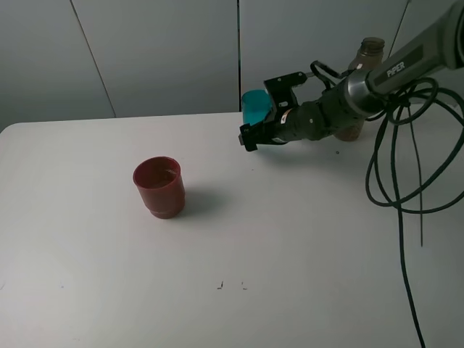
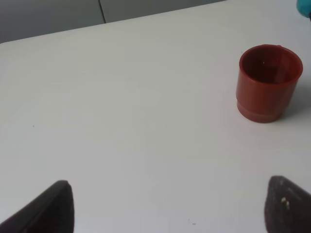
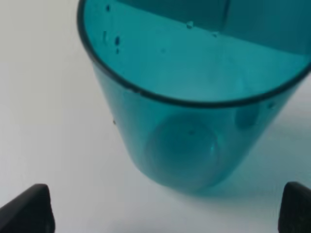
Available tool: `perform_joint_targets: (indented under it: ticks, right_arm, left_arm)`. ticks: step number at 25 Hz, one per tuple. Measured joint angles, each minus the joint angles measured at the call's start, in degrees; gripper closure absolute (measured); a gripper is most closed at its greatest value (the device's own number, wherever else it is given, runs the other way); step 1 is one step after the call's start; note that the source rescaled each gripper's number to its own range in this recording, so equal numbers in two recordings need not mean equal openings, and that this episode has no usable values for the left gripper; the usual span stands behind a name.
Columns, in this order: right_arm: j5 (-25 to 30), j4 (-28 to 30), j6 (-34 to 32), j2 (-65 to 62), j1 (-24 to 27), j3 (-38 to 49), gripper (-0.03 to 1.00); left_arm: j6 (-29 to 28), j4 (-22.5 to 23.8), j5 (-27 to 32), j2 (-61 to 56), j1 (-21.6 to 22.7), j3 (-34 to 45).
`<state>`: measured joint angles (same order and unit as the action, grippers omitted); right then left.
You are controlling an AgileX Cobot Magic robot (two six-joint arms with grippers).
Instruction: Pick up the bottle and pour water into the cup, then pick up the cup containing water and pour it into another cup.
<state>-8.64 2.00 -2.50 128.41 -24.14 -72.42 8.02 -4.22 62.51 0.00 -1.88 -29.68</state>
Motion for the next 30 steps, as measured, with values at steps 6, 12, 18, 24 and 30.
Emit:
perform_joint_targets:
  ticks: [6, 12, 18, 24, 30]
  right_arm:
    - [6.5, 0.0, 0.0, -10.7, -0.4, 6.3, -0.03]
    - [15.3, -1.0, 0.0, -25.4, -0.4, 13.1, -0.03]
    - [28.0, -1.2, 0.0, -41.4, -0.4, 17.5, -0.03]
    - [36.0, -1.2, 0.0, -58.1, -0.4, 25.7, -0.03]
    - [43.7, -1.2, 0.0, -75.8, -0.4, 33.2, -0.03]
  left_arm:
    - [0.0, 0.0, 0.0, 0.0, 0.0, 0.0]
    - [0.0, 0.0, 0.0, 0.0, 0.0, 0.0]
    - [0.0, 0.0, 0.0, 0.0, 0.0, 0.0]
    - [0.0, 0.0, 0.0, 0.0, 0.0, 0.0]
    - [0.0, 0.0, 0.0, 0.0, 0.0, 0.0]
